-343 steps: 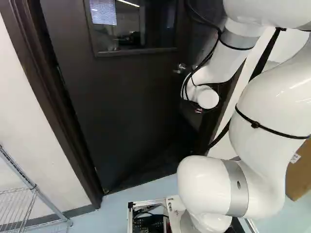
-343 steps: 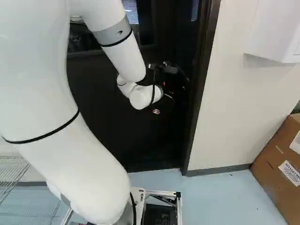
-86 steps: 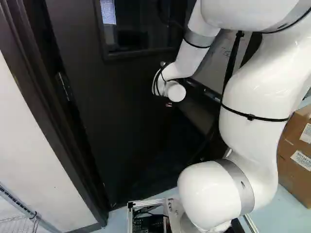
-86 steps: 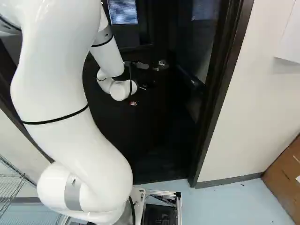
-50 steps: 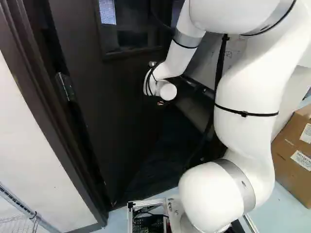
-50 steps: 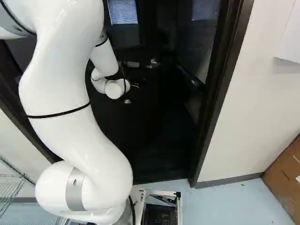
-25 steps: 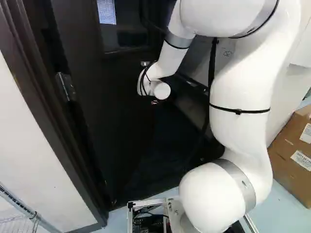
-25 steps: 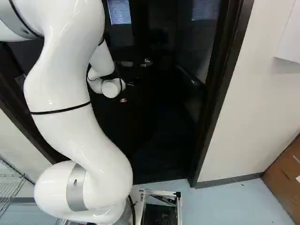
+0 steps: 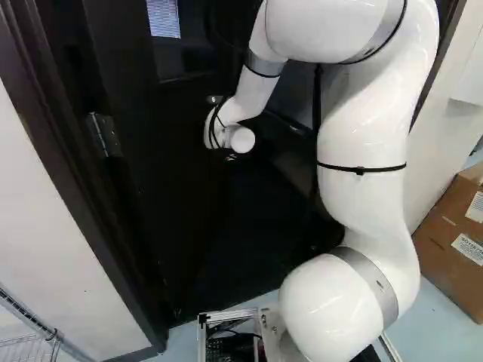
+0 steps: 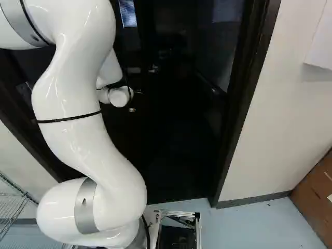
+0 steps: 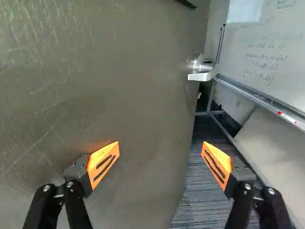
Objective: Open the door and move inside
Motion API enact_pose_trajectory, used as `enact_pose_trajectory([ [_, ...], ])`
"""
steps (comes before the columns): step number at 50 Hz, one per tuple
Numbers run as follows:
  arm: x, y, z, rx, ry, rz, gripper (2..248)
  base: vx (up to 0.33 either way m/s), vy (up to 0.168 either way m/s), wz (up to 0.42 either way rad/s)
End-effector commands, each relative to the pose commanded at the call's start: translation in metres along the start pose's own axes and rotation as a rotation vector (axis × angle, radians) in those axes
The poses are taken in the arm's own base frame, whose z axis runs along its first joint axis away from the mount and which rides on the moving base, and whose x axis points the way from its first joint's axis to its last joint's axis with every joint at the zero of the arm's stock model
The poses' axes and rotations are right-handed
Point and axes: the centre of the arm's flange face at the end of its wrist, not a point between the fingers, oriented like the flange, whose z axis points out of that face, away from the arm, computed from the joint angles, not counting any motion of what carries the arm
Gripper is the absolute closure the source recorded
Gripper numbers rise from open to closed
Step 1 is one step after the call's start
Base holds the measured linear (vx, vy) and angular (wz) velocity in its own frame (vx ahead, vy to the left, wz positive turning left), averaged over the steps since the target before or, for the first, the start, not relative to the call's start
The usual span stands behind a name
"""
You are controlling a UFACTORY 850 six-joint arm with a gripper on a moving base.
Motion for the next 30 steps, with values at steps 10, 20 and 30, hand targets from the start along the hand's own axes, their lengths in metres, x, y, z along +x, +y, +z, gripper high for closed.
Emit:
enact_pose_trajectory([
  [10,0.0,-0.015,0.009,0.036,0.004,-0.014,3,0.0,0.0,0.0],
  [20,-0.001,-0.031,0.016,0.071,0.007,-0.028,3,0.0,0.0,0.0],
  [30,-0.002,-0.047,0.023,0.107,0.011,-0.041,3,0.0,0.0,0.0],
])
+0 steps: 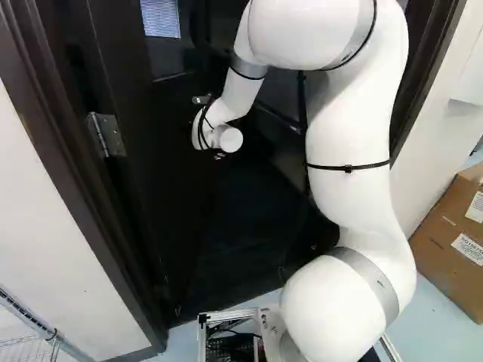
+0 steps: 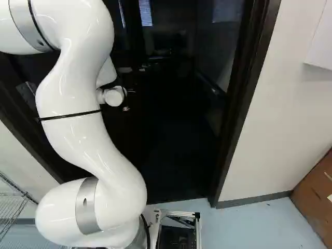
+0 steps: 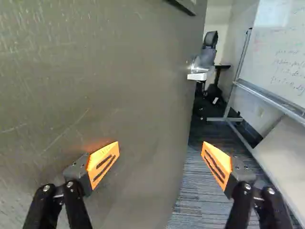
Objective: Open the door and move inside
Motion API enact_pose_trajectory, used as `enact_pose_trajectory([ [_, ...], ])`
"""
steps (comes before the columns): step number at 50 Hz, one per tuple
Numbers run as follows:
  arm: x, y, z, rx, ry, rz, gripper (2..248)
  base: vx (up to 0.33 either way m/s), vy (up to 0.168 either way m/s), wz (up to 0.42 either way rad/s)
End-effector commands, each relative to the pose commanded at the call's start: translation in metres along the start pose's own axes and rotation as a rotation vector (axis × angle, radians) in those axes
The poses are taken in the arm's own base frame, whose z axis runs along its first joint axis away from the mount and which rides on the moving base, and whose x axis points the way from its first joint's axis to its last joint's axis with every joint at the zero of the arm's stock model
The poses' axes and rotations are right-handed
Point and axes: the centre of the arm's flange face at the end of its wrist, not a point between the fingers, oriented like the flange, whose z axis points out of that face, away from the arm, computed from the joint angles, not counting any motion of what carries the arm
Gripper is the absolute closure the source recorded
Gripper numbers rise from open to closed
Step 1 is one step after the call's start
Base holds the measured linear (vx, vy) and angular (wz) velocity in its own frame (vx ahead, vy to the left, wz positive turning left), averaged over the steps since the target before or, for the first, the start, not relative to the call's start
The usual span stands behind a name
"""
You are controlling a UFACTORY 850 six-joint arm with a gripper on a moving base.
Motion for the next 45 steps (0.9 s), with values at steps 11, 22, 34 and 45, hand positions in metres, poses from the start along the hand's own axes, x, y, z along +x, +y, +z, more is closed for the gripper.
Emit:
enact_pose_trajectory([
  [11,0.0,-0.017,0.009,0.038,0.005,-0.015,3,0.0,0.0,0.0],
  [22,-0.001,-0.034,0.019,0.076,0.011,-0.029,3,0.0,0.0,0.0],
  [34,-0.002,-0.052,0.03,0.117,0.019,-0.045,3,0.0,0.0,0.0],
  [45,-0.002,-0.069,0.04,0.153,0.027,-0.059,3,0.0,0.0,0.0],
])
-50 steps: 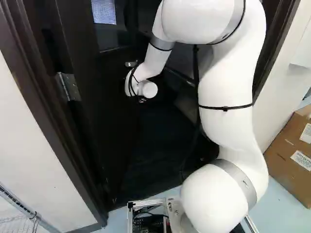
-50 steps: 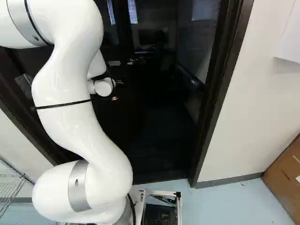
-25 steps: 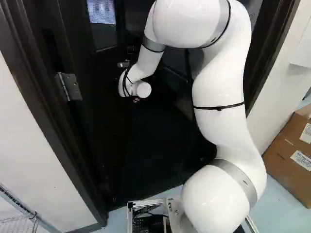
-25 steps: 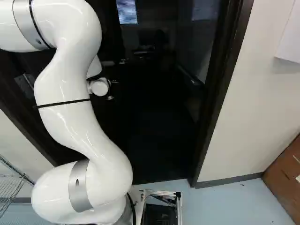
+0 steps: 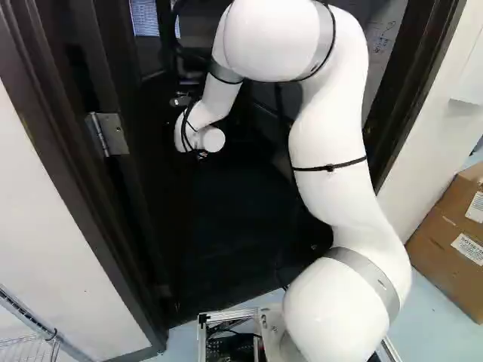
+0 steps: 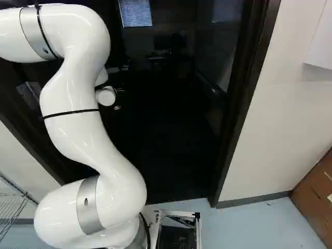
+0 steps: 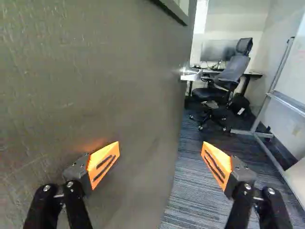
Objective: Open the door and move inside
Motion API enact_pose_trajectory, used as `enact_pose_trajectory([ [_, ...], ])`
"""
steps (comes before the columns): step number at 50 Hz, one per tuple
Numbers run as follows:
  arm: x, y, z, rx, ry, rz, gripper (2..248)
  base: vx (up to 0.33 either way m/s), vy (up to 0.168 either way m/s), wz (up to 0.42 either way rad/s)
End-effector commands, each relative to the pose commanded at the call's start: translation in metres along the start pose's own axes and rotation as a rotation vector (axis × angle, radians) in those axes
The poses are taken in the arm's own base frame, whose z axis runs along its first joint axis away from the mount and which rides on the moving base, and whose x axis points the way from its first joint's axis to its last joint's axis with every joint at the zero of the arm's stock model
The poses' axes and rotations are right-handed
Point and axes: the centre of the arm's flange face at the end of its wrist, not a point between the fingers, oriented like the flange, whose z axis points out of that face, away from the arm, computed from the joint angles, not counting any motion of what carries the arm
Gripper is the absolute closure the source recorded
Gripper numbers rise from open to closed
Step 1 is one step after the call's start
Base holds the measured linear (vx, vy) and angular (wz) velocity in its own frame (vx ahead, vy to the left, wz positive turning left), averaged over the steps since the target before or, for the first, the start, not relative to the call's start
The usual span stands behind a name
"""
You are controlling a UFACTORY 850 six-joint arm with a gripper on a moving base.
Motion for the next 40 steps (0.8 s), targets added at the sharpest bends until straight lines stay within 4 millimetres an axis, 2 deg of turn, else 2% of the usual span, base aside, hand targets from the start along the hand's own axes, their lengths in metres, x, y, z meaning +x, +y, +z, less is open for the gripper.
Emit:
enact_pose_trajectory([
  [40,-0.002,-0.053,0.039,0.133,0.032,-0.063,3,0.0,0.0,0.0],
])
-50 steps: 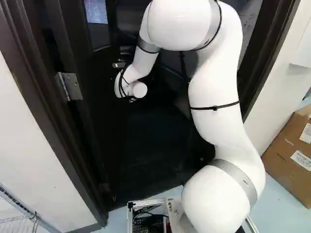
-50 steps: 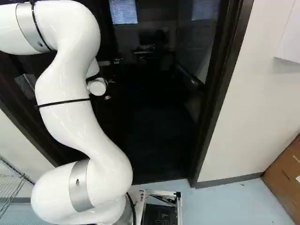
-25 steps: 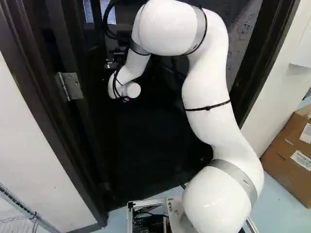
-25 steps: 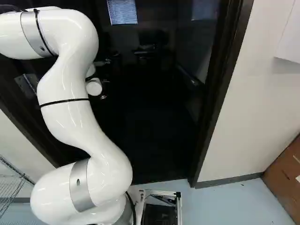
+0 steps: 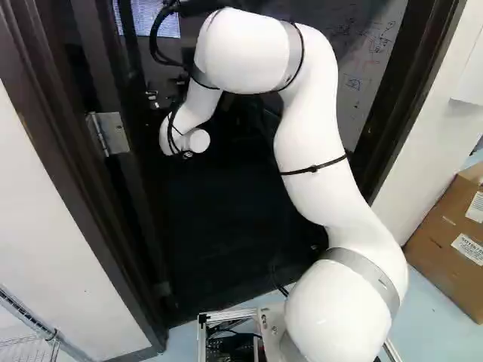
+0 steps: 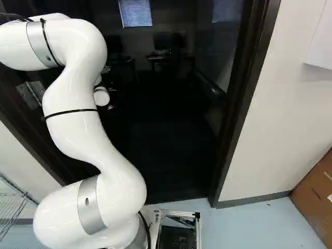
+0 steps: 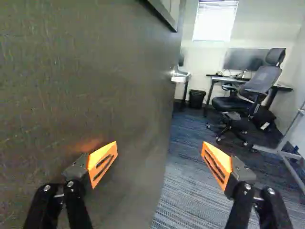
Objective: Open the door and move inside
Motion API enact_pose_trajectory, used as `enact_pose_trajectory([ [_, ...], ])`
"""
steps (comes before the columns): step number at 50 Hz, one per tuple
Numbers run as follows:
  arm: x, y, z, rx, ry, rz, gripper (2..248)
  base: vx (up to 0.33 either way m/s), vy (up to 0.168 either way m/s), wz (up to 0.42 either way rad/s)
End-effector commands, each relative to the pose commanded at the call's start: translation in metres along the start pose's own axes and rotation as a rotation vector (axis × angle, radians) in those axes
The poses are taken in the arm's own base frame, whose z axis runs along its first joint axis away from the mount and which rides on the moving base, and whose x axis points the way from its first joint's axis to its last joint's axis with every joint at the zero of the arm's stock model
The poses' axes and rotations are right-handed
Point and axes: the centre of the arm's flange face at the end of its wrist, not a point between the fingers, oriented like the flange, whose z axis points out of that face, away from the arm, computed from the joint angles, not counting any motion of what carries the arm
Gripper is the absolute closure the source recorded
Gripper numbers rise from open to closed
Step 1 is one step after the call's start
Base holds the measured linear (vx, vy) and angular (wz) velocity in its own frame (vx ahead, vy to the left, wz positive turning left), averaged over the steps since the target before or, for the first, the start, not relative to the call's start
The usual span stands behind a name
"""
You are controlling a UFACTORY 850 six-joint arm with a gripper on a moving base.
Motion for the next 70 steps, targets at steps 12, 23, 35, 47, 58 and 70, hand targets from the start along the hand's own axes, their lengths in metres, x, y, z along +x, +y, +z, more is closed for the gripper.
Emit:
enact_pose_trajectory([
  [12,0.0,-0.01,0.01,0.024,0.009,-0.011,3,0.0,0.0,0.0],
  [23,-0.001,-0.018,0.019,0.036,0.017,-0.013,3,0.0,0.0,0.0],
  [35,-0.001,-0.025,0.028,0.046,0.025,-0.014,3,0.0,0.0,0.0],
  [47,-0.001,-0.027,0.03,0.048,0.026,-0.014,3,0.0,0.0,0.0],
  [58,-0.001,-0.027,0.03,0.048,0.026,-0.014,3,0.0,0.0,0.0],
  [70,-0.001,-0.026,0.029,0.047,0.026,-0.014,3,0.0,0.0,0.0],
])
